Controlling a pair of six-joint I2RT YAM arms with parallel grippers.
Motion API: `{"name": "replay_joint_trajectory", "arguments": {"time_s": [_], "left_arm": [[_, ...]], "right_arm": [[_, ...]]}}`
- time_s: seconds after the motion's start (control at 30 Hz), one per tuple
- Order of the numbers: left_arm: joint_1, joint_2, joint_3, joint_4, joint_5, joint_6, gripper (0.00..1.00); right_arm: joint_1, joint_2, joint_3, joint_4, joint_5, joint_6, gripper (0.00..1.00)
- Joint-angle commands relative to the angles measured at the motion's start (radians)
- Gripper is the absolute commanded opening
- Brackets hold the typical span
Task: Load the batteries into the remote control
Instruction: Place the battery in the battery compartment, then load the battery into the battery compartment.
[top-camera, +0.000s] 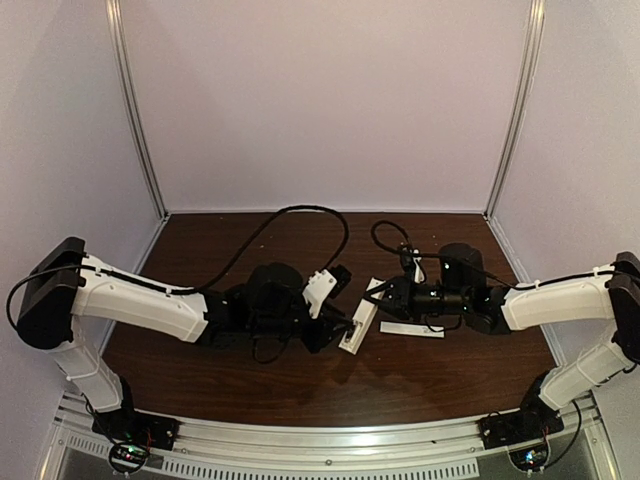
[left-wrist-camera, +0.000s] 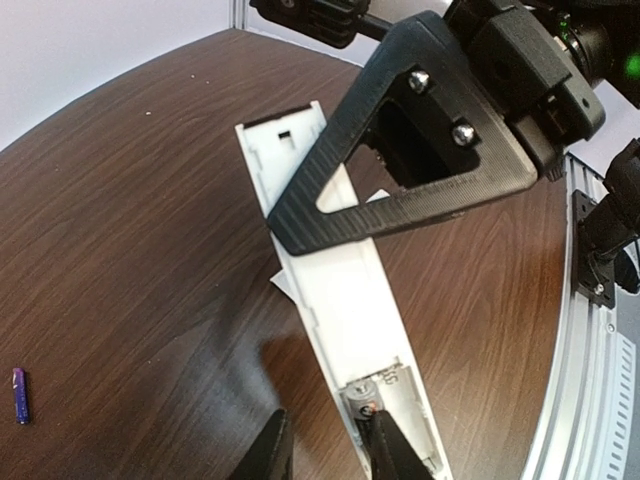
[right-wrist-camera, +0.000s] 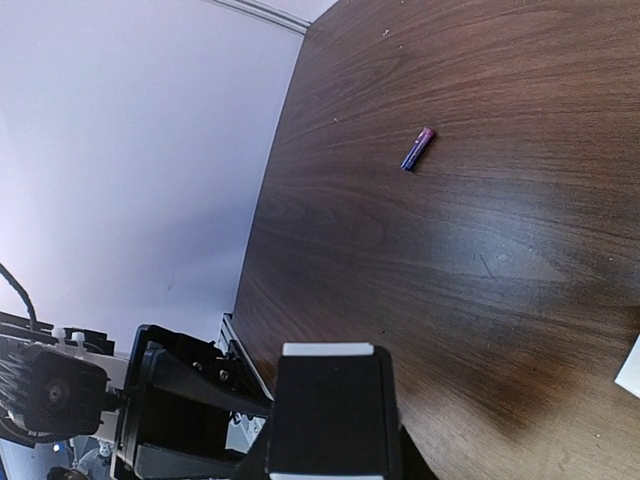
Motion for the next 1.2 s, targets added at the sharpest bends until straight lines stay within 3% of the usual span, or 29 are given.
{"name": "replay_joint_trajectory", "arguments": {"time_s": [0.0,0.2,0.43,0.6,0.73,0.97,1.17], "left_arm": [[0.005,-0.017,0.002,-0.001,-0.030,-0.014,0.30],[0.015,-0.059,-0.020,0.018,-0.001,-0.025,0.33],[0.075,-0.105,-0.063,0.109,0.166,-0.186,0.55],[0.126,-0.136,-0.116,0.204,0.283,-0.289,0.62],[0.111,-0.233,-0.185,0.236,0.270,-0.129,0.54],[0.015,-0.304,-0.162,0.033,0.141,0.433,0.45],[-0.016,-0.289,-0.122,-0.054,0.159,0.648,0.37]], "right_arm": [[-0.001,-0.034,0.030,-0.014,0.015,-0.038,0.00],[-0.001,-0.041,0.034,-0.004,0.007,-0.077,0.00],[-0.001,-0.055,0.015,0.045,-0.010,-0.108,0.00],[-0.001,-0.066,0.013,0.079,-0.034,-0.134,0.00],[-0.001,-0.061,0.034,0.038,-0.045,-0.130,0.00],[-0.001,-0.021,0.064,0.014,-0.151,-0.098,0.00],[0.010,0.005,0.104,-0.063,-0.219,-0.132,0.00]]}}
